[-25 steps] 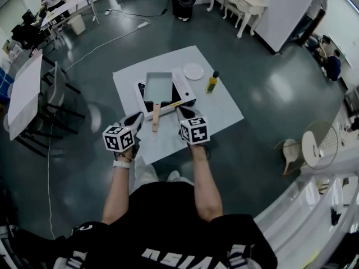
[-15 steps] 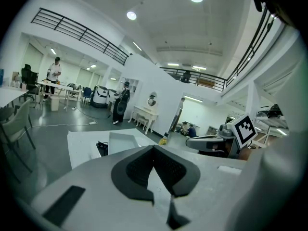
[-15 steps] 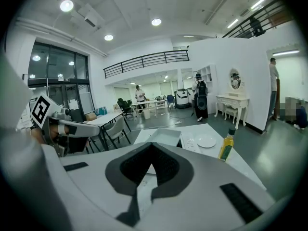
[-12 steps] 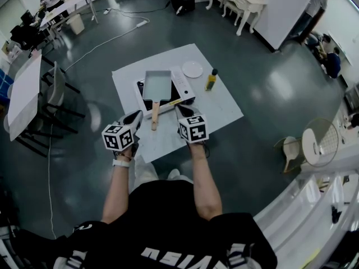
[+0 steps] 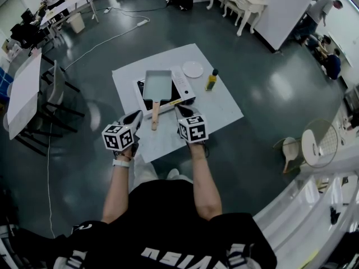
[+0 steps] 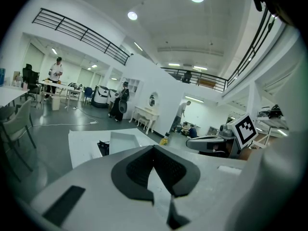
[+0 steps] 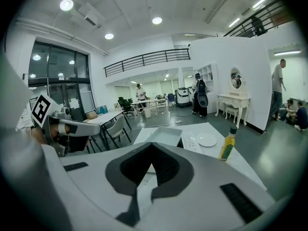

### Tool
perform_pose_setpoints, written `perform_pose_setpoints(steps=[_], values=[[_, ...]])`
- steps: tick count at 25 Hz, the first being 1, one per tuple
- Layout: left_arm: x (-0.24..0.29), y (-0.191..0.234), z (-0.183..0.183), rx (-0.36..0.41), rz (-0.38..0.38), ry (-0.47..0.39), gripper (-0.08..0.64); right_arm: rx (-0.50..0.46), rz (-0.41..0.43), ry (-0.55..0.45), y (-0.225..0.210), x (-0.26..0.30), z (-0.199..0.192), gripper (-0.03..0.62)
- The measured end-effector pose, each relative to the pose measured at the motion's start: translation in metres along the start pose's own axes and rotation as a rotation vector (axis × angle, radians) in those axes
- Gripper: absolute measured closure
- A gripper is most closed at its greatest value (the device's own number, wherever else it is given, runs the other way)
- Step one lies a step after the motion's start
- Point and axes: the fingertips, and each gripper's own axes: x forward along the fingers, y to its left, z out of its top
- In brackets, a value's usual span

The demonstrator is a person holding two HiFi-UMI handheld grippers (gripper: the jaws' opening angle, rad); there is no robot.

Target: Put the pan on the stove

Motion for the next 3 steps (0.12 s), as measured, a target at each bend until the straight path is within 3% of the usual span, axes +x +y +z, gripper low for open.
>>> perform_pose_setpoints(steps=[3], values=[[-0.0003,0.0021,-0.0006,-0.002,-0.001,-0.001,0.561,-0.001,0.001,0.001,0.0014,0.0017,0.0002,0.595]])
